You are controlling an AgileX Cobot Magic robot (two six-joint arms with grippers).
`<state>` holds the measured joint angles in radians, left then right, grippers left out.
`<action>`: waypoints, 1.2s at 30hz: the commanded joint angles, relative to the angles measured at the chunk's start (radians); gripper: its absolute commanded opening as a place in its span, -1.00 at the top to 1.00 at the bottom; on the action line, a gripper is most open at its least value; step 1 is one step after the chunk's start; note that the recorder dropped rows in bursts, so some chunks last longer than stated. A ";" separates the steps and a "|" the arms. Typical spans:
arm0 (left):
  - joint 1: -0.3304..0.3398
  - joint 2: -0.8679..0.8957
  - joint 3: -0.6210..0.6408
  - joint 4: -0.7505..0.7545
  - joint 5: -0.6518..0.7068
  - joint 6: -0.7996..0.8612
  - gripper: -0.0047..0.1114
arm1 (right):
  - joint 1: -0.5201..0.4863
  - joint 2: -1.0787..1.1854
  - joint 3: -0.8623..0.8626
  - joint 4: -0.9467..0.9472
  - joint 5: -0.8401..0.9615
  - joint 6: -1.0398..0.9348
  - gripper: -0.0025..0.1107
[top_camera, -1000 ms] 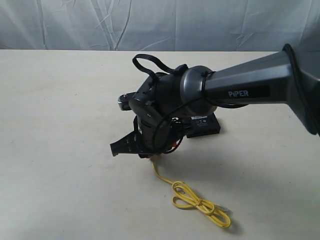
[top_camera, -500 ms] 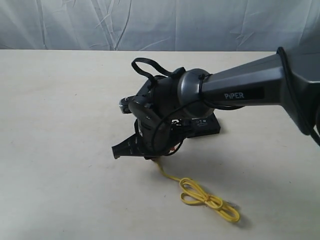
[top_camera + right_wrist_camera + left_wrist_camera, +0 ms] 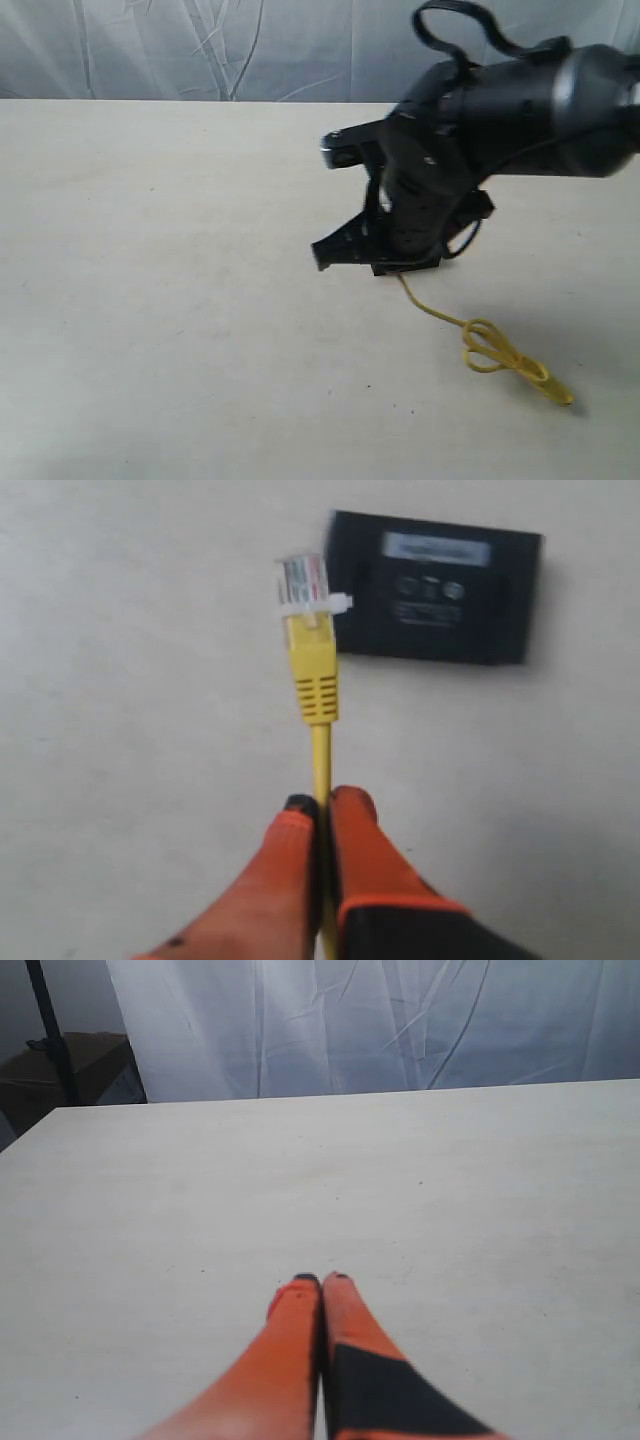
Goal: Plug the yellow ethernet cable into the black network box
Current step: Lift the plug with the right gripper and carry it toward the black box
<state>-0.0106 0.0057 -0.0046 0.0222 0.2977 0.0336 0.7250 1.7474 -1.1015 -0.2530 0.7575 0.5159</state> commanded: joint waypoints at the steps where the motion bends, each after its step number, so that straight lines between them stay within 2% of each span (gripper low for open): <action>1: 0.002 -0.006 0.005 -0.001 -0.013 -0.005 0.92 | -0.092 -0.127 0.165 -0.013 -0.114 -0.011 0.97; 4: 0.002 -0.006 0.005 -0.001 -0.013 -0.005 0.92 | -0.127 -0.171 0.247 -0.016 -0.183 -0.011 0.97; 9: 0.002 -0.006 0.005 -0.001 -0.013 -0.005 0.92 | -0.125 -0.174 0.337 -0.012 -0.298 -0.027 0.97; 13: 0.002 -0.006 0.005 0.007 -0.015 -0.003 0.92 | -0.125 -0.165 0.375 -0.016 -0.320 -0.030 0.97; 18: 0.002 -0.006 0.005 0.185 -0.027 0.011 0.92 | -0.182 -0.152 0.387 -0.038 -0.362 -0.001 0.97; 20: 0.002 -0.006 0.005 0.191 -0.070 0.011 0.92 | -0.227 -0.143 0.380 -0.038 -0.388 0.007 0.97; 25: 0.002 -0.006 0.005 0.153 -0.211 -0.006 0.92 | -0.298 -0.070 0.285 -0.039 -0.417 -0.001 0.97; 28: 0.002 -0.006 0.005 0.098 -0.378 -0.008 0.92 | -0.298 0.058 0.162 -0.065 -0.445 -0.024 0.97; 33: 0.002 -0.006 0.005 0.098 -0.418 -0.008 0.92 | -0.298 0.224 -0.040 -0.116 -0.360 -0.024 0.97; 36: 0.002 -0.006 0.005 0.098 -0.428 -0.034 0.92 | -0.298 0.252 -0.072 -0.142 -0.347 -0.024 0.97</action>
<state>-0.0106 0.0054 -0.0038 0.1295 -0.1081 0.0305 0.4336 1.9870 -1.1586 -0.3659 0.4025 0.5006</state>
